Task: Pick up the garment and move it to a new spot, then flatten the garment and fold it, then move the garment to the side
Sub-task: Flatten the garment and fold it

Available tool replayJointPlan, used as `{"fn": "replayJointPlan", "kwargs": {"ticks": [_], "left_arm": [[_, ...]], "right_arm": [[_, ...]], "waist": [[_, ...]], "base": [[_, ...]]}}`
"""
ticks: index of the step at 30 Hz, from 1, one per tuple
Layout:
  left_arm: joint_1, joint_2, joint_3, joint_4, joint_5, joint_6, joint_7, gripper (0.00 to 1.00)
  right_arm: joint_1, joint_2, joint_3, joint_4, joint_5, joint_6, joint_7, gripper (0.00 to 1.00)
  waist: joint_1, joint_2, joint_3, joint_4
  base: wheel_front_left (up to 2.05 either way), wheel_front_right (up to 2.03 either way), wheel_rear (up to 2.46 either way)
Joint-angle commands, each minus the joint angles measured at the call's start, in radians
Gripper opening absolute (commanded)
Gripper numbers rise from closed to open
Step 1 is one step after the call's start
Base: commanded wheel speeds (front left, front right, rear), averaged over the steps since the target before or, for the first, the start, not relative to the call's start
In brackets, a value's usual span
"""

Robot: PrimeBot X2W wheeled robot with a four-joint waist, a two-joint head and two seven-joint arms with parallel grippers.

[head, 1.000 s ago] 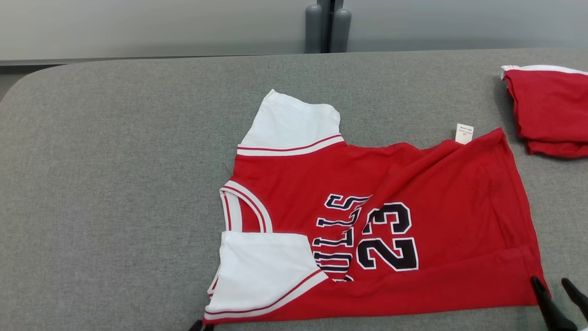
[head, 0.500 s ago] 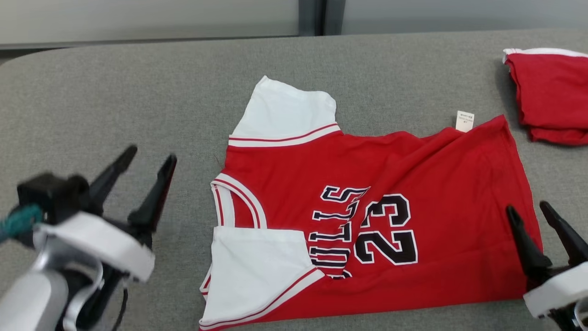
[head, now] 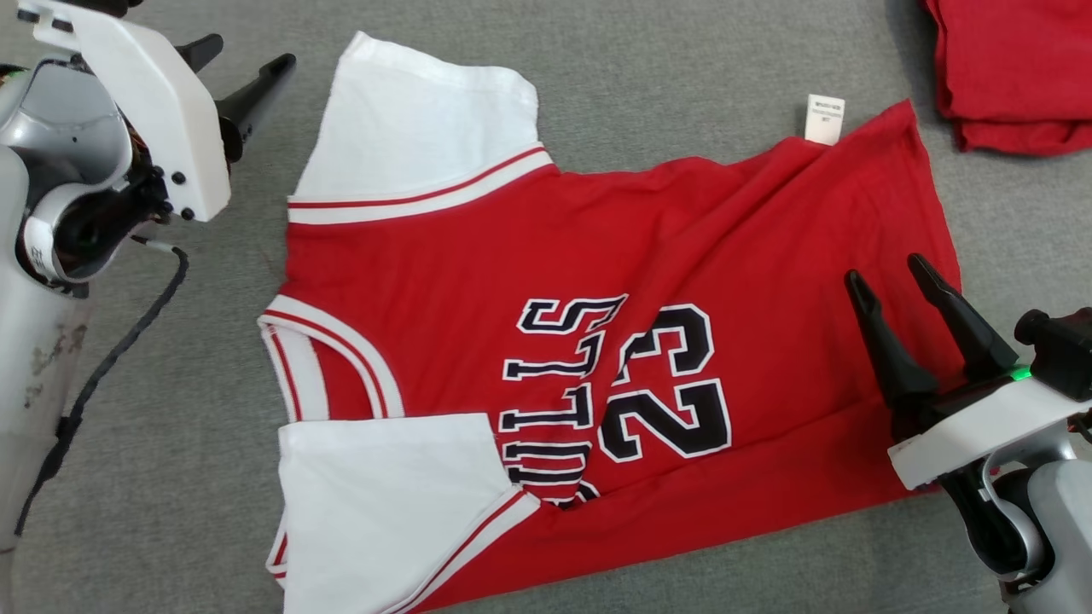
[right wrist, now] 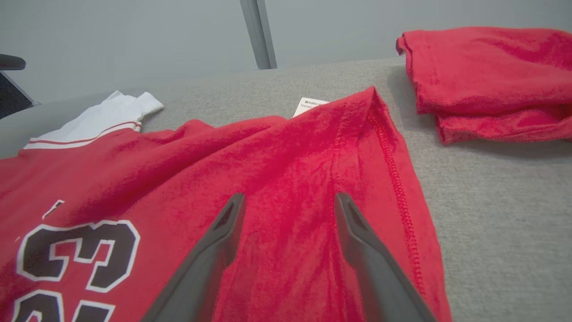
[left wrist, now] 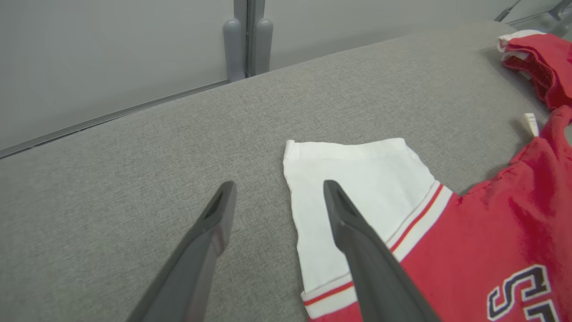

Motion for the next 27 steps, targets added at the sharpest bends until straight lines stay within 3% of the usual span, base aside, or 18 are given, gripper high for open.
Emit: {"fn": "replayJointPlan", "kwargs": {"ticks": [1, 6, 27], "left_arm": [[-0.031, 0.009, -0.005, 0.028, -0.006, -0.005, 0.021, 1.00], [-0.099, 0.023, -0.027, 0.114, -0.006, -0.016, 0.068, 1.00], [-0.207, 0.069, -0.119, 0.256, 0.030, -0.029, 0.010, 1.00]], "right_arm": [[-0.020, 0.000, 0.007, 0.012, 0.007, -0.001, -0.015, 1.00], [-0.048, 0.006, 0.035, 0.057, 0.027, -0.001, -0.054, 1.00], [-0.117, 0.014, 0.115, 0.136, 0.077, -0.001, -0.138, 1.00]], "waist": [[0.0000, 0.0000, 0.050, -0.056], [0.0000, 0.0000, 0.070, -0.099], [0.0000, 0.0000, 0.125, -0.187]], "base": [[0.00, 0.00, 0.00], [0.00, 0.00, 0.00], [0.00, 0.00, 0.00]]}}
